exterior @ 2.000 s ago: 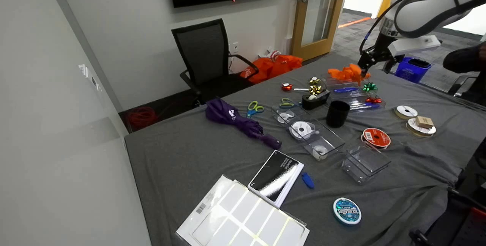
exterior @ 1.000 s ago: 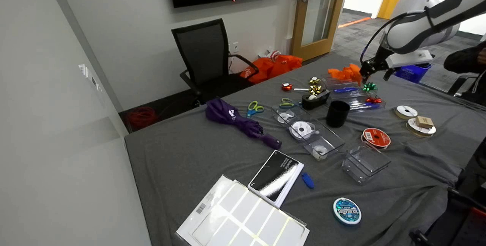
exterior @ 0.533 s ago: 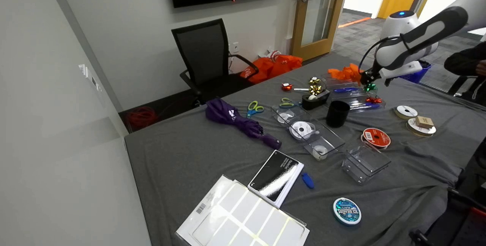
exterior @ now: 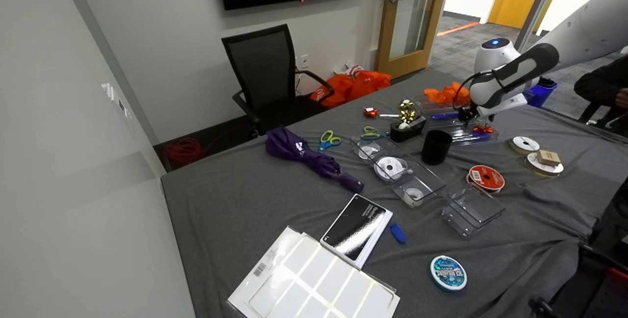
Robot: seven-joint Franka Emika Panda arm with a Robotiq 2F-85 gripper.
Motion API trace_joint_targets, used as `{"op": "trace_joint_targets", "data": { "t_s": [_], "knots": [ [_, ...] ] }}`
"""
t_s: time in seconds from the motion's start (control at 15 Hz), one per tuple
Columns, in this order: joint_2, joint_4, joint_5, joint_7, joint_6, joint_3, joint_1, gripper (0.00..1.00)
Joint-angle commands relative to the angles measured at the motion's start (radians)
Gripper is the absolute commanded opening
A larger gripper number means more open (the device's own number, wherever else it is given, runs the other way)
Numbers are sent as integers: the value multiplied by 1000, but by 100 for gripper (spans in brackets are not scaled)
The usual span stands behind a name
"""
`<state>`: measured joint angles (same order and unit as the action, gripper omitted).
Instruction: Move the red bow to the right
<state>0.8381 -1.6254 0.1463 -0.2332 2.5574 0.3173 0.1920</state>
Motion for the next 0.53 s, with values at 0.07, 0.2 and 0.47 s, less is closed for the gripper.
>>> {"op": "trace_joint_targets", "data": {
  "t_s": [0.07,0.2,0.47],
  "knots": [
    [95,108,-6,16,-3,3,14,75],
    [111,129,-6,20,-15,5,16,68],
    [135,164,0,10,-41,21,10,38]
  ]
}}
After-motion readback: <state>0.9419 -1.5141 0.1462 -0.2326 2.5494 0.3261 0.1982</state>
